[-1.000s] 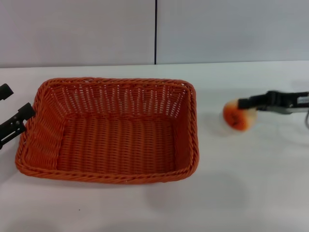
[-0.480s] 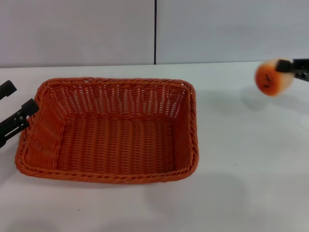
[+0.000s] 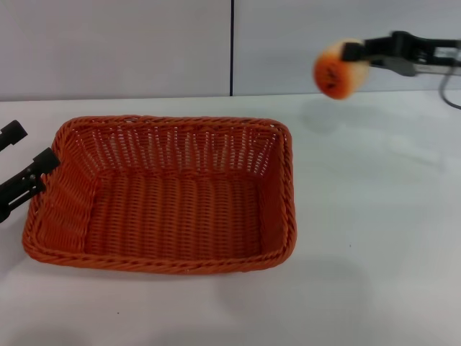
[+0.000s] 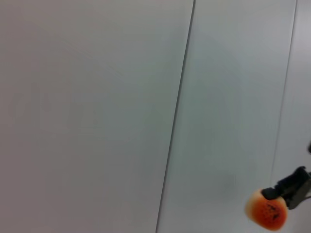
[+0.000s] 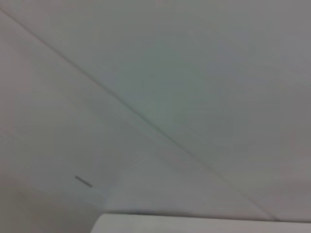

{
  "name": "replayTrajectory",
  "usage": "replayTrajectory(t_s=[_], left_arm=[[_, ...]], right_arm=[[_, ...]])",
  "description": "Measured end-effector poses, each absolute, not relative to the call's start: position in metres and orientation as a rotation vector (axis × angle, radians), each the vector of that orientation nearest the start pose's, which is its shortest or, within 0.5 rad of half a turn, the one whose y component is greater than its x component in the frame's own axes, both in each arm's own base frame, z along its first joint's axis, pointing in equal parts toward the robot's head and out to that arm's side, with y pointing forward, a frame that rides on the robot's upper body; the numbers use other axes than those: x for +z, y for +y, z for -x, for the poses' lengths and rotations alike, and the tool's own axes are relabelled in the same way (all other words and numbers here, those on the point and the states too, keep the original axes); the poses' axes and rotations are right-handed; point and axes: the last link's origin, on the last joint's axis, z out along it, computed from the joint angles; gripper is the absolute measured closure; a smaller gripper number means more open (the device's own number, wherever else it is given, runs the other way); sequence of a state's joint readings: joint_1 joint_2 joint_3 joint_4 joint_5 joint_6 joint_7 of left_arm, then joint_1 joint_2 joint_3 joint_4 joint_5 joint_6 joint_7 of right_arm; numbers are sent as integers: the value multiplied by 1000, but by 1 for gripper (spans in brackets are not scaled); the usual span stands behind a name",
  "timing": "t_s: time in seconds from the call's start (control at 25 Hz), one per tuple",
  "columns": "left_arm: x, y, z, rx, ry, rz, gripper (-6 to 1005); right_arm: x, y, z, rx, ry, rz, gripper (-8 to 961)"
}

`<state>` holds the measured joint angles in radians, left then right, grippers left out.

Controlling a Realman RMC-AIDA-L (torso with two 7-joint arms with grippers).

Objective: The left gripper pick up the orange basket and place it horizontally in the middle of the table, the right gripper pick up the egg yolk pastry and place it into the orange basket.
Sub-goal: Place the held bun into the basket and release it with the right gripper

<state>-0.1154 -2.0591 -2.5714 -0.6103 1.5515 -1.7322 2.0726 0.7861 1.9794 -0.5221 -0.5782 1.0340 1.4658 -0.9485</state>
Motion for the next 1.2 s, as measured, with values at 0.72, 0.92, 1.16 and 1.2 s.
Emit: replayTrajectory(t_s=[0.72, 0.92, 1.16, 1.2], left_arm=[[58, 223, 339, -1040, -554, 2168, 215], [57, 233, 332, -1064, -530, 2180, 215], [50, 250, 320, -1109, -516, 2201, 214], [49, 256, 317, -1117, -507, 2207, 214]], right_arm=[[-38, 424, -142, 703, 1524, 2576, 906], [-52, 418, -135, 720, 1576, 2602, 908], [-66, 414, -142, 669, 1589, 2589, 911], [-71, 412, -146, 648, 1600, 2584, 911]])
